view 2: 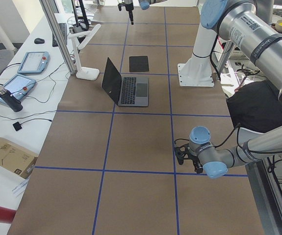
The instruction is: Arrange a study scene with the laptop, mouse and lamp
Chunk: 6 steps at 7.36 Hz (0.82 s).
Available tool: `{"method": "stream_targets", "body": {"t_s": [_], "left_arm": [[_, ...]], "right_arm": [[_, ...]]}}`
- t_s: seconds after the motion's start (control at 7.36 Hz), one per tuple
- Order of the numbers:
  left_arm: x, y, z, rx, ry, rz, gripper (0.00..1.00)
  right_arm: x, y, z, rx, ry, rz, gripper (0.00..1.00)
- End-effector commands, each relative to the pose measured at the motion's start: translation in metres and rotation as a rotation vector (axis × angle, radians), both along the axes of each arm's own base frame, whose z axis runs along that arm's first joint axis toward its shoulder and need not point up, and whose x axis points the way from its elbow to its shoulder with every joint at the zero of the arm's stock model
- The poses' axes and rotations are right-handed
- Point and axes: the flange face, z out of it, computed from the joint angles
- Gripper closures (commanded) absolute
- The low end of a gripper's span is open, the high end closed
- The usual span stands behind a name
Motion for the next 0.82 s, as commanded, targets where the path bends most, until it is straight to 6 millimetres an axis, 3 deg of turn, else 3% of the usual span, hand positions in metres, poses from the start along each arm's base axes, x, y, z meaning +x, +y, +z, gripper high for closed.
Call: {"method": "stream_targets", "body": {"t_s": [0.0,0.41,0.68], "left_arm": [[0.014,0.011,-0.001,-0.006,0.005,0.097,0.0],[0.036,0.031,-0.005,-0.059,0.014,0.214,0.0],[0.04,0.036,-0.005,-0.062,0.013,0.247,0.01]], "right_arm": [[0.004,0.008,0.007,-0.007,0.005,-0.001,0.01],[0.005,0.012,0.013,-0.016,0.011,-0.001,0.01],[0.005,0.012,0.012,-0.017,0.009,0.001,0.01]]}}
